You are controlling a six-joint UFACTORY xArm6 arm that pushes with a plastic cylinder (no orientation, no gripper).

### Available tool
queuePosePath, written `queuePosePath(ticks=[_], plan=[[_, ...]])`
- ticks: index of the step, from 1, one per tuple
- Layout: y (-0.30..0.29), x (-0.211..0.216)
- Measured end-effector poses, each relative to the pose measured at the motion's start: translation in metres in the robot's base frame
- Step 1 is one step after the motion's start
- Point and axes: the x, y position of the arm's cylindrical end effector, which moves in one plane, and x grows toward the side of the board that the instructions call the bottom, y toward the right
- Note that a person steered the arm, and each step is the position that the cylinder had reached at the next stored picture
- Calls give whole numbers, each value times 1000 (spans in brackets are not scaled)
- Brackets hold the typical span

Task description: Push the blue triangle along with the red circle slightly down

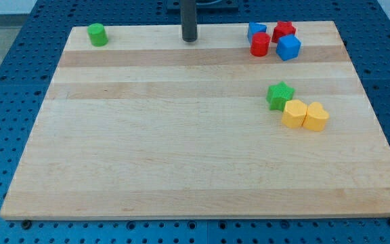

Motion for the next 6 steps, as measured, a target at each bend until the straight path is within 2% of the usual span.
queuePosePath(ticks=[1,3,4,6], plan=[[-1,-1],[6,-41],[55,-41],[116,-40]])
